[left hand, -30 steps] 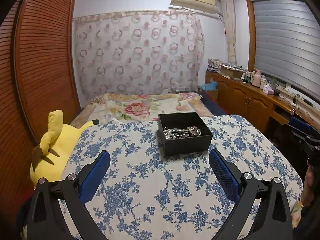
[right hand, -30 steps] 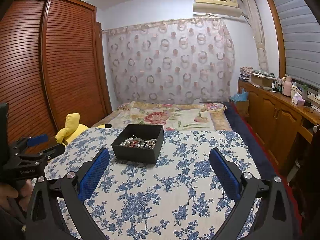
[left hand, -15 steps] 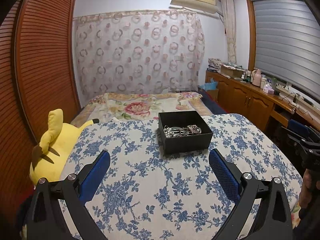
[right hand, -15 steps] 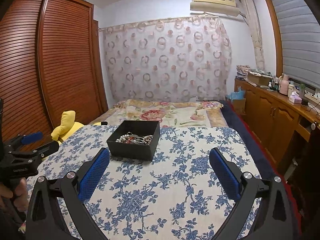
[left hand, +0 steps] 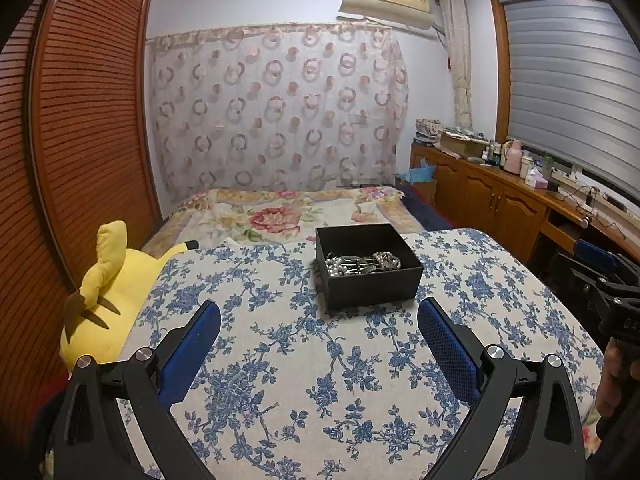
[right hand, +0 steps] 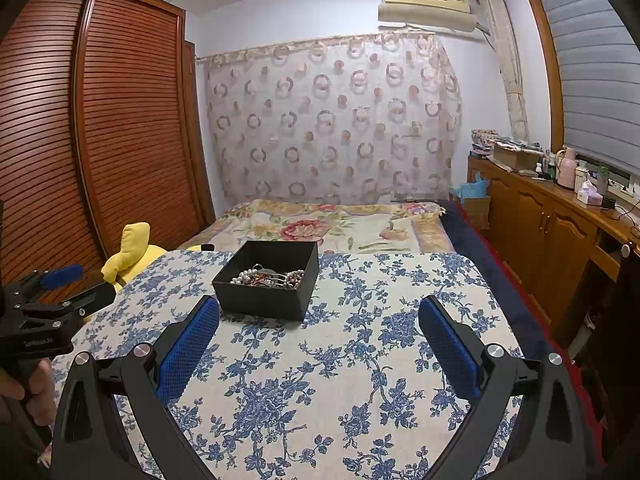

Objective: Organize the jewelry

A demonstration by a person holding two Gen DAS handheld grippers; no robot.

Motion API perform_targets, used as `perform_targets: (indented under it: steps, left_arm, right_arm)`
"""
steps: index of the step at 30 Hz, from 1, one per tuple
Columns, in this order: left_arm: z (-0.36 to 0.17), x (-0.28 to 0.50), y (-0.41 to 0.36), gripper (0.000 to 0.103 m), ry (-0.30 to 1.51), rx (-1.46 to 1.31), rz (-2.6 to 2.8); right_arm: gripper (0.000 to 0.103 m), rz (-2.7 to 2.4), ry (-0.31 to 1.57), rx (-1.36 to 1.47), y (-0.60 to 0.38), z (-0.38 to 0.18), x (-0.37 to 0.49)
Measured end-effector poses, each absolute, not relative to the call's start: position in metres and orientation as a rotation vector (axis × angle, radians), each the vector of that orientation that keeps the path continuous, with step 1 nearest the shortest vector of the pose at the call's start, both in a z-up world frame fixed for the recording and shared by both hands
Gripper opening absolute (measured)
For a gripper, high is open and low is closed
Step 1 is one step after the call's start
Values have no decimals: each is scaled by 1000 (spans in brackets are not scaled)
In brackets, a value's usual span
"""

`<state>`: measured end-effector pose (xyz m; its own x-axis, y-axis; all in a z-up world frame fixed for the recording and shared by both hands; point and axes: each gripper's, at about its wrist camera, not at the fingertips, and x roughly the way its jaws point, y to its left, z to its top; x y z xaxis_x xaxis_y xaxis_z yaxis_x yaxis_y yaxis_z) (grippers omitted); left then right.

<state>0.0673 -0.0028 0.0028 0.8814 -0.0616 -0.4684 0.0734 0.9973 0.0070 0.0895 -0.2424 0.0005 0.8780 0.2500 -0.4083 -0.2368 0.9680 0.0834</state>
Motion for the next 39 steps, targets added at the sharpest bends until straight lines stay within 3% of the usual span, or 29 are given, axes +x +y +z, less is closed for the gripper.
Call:
perform_targets:
  steps: [39]
  left_arm:
    - [9, 65, -5, 95, 477, 31, -69]
  right_arm:
    - [101, 256, 429, 29, -239, 0, 88]
